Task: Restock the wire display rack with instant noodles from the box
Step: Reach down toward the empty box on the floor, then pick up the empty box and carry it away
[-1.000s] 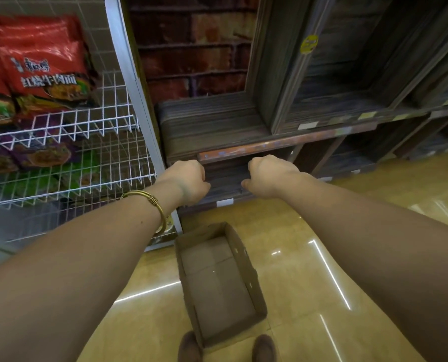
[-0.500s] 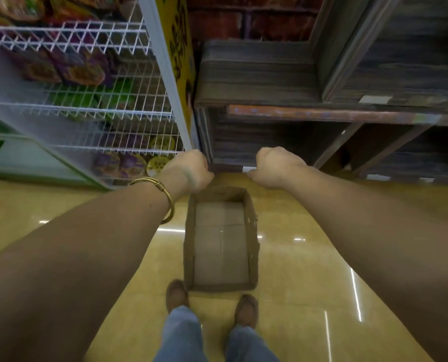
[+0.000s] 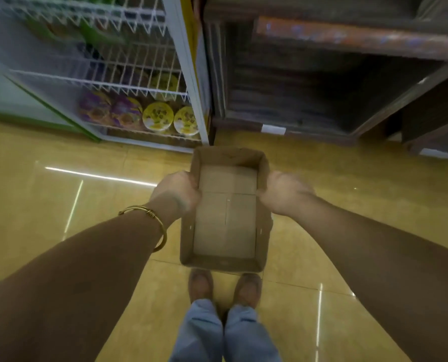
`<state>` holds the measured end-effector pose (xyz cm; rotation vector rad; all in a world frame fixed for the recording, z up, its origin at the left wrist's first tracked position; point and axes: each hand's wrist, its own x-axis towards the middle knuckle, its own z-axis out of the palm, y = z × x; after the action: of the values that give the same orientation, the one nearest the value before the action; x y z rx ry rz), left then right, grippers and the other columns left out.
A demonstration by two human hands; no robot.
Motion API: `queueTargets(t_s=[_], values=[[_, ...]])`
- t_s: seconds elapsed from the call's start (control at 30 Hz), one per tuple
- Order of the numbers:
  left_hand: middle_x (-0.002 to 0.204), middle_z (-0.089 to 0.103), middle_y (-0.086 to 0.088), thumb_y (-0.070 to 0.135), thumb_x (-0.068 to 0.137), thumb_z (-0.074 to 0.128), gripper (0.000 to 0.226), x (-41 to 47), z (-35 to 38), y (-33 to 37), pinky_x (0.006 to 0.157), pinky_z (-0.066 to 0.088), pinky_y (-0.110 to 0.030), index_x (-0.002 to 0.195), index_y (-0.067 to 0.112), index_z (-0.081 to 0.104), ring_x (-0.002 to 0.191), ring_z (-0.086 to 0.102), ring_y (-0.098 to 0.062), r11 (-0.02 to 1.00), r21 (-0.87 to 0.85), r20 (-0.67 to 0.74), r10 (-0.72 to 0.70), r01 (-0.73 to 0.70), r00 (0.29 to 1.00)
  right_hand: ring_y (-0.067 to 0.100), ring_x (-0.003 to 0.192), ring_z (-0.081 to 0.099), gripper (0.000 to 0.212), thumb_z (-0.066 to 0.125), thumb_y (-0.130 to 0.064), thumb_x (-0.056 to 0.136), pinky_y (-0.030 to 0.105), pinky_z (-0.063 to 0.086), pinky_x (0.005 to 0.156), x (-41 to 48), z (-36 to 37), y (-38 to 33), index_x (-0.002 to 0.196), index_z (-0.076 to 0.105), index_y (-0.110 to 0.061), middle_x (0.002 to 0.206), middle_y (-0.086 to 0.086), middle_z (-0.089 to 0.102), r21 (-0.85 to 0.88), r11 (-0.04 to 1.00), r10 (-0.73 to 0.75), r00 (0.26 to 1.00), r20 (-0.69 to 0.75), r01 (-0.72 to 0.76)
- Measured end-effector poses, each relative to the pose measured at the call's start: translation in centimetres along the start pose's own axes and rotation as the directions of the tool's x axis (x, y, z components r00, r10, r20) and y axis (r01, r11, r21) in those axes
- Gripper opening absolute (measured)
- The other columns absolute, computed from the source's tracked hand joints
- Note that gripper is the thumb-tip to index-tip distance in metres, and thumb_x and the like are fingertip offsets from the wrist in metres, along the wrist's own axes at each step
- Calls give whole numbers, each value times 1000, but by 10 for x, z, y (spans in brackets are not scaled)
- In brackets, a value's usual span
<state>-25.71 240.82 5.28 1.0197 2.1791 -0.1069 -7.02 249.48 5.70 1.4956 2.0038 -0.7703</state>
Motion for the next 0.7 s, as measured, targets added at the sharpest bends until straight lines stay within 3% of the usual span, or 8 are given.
queueTargets(t_s=[0.13,0.33,0.43,0.57,0.7], values=[[95,65,-3,17,91,58,8,52,51,-31,68,43,-27,94,19,65,81,57,-20,999,-29,4,-37,37,999,20,70,56,15,51,-26,97,26,38,51,57,63,9,99,59,-13,83,5,58,9,999,50,998,23,-51],[97,64,-2,19,91,60,14,133,114,-73,70,44,-28,104,18,65,85,59,-20,995,-54,-21,-88,87,996,18,67,53,25,54,-33,98,25,38,54,134,134,19,111,60,-13,82,5,55,55,992,111,994,10,-112],[94,62,-1,21,91,61,12,166,140,-86,70,45,-29,102,20,62,82,57,-20,995,-44,-33,-87,85,996,13,64,48,19,55,-34,98,26,38,55,162,158,26,103,56,-16,77,2,50,80,989,128,992,-14,-127],[107,66,-6,23,90,62,27,194,175,-99,84,56,-36,116,16,59,95,62,-27,990,-65,-36,-124,122,992,14,63,46,12,57,-25,96,25,35,54,187,183,42,92,50,-16,74,2,47,94,980,179,983,-39,-174],[120,60,-11,22,92,57,42,214,205,-110,81,46,-32,132,11,49,108,58,-30,991,-33,-28,-128,127,991,24,70,49,11,59,-22,92,27,37,62,213,212,59,98,55,-14,79,4,51,114,968,232,971,-53,-225]])
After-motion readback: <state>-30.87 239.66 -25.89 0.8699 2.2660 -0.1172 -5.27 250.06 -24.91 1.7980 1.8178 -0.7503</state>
